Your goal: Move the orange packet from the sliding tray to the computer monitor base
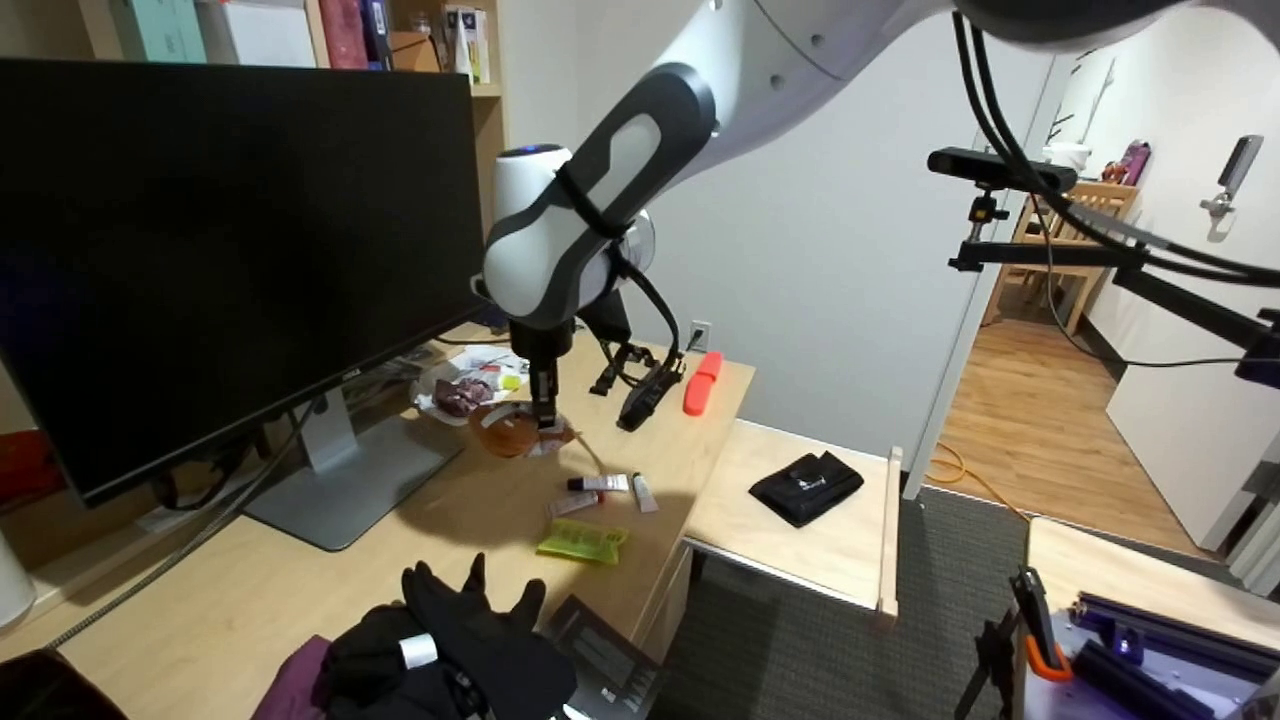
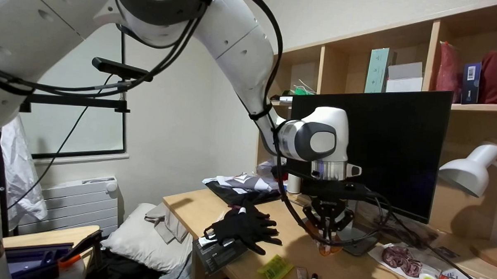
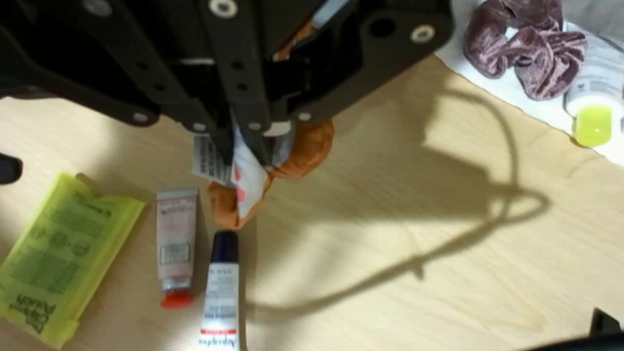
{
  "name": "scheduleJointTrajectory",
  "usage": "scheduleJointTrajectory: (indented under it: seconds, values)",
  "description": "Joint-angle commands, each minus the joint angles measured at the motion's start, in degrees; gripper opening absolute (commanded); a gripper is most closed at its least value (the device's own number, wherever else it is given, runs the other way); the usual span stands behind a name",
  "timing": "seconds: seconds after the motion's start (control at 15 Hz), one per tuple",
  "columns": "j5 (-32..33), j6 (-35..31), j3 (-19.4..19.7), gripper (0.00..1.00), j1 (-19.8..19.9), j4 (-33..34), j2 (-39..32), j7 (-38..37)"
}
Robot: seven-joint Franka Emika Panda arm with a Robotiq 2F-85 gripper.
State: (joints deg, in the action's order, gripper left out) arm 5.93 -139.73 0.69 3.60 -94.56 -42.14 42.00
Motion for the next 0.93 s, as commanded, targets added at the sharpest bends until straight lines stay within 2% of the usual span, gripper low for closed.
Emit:
scheduleJointTrajectory:
  seconds: [0.0, 0.47, 0.8, 0.87]
  values:
    - [2.35, 0.04, -0.81, 0.07, -2.78, 7.89, -5.34, -7.08]
    - [4.42, 2.52, -0.48, 0.07, -6.29, 23.31, -16.83, -15.99]
    - [4.24, 3.49, -0.94, 0.06, -6.09, 32.00, -22.50, -17.41]
    - [4.21, 3.34, -1.06, 0.33, -6.00, 33.10, -23.16, -17.10]
